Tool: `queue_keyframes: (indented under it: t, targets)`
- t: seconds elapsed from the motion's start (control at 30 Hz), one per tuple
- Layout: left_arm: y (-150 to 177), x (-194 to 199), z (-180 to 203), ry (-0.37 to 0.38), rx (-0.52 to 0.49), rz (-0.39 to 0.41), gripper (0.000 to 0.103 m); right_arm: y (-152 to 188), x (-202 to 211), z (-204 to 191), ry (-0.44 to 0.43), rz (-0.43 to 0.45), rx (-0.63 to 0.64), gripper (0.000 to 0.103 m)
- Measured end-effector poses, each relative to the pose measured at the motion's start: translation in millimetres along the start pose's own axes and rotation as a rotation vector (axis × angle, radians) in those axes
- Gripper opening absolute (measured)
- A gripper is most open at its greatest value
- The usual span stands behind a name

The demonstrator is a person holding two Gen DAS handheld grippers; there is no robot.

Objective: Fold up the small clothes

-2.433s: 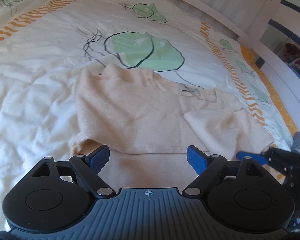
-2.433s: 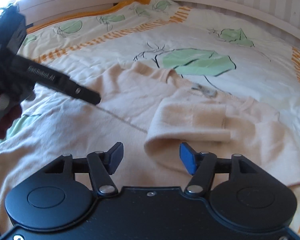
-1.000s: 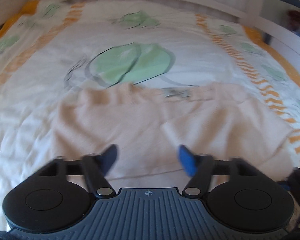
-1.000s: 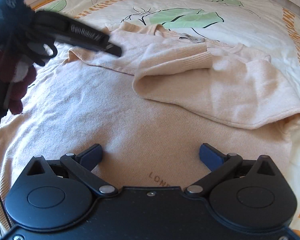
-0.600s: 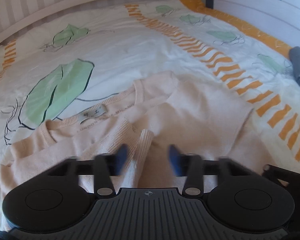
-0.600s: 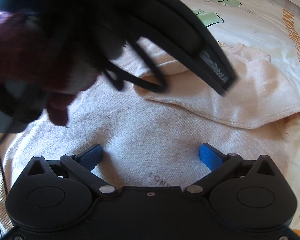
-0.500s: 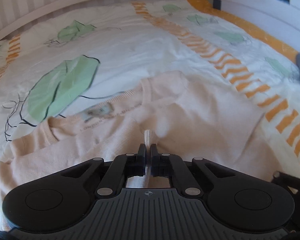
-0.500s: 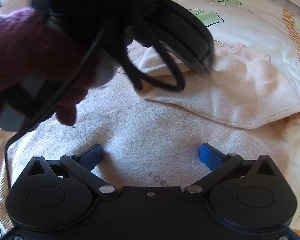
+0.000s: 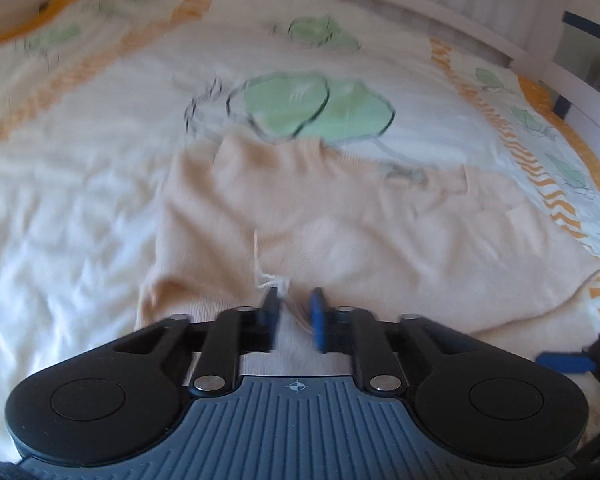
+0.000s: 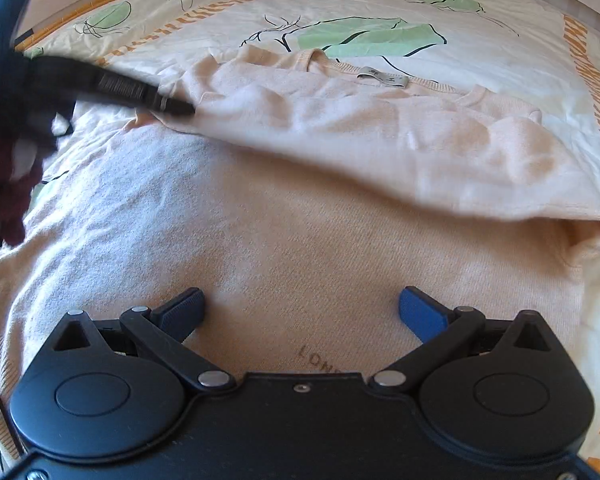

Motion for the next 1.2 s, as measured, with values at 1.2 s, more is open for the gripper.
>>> queue_keyframes:
  t: [1.2]
  targets:
    - [-27.9,-46.6,5.6,0.051,-0.049,-0.058,0.06,0.2,-0.6,0.6,-0.005,0.004,-0.002,0.103]
Point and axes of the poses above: each gripper's, at about its wrist camera, not at the fingertips, and x roughly against the way its jaws point, z to its right, y to its underside, the point moved 5 cm from there along -x, roughly the way its jaws point, and after that the axes turned 5 degrees about z, right-handed, at the moved point
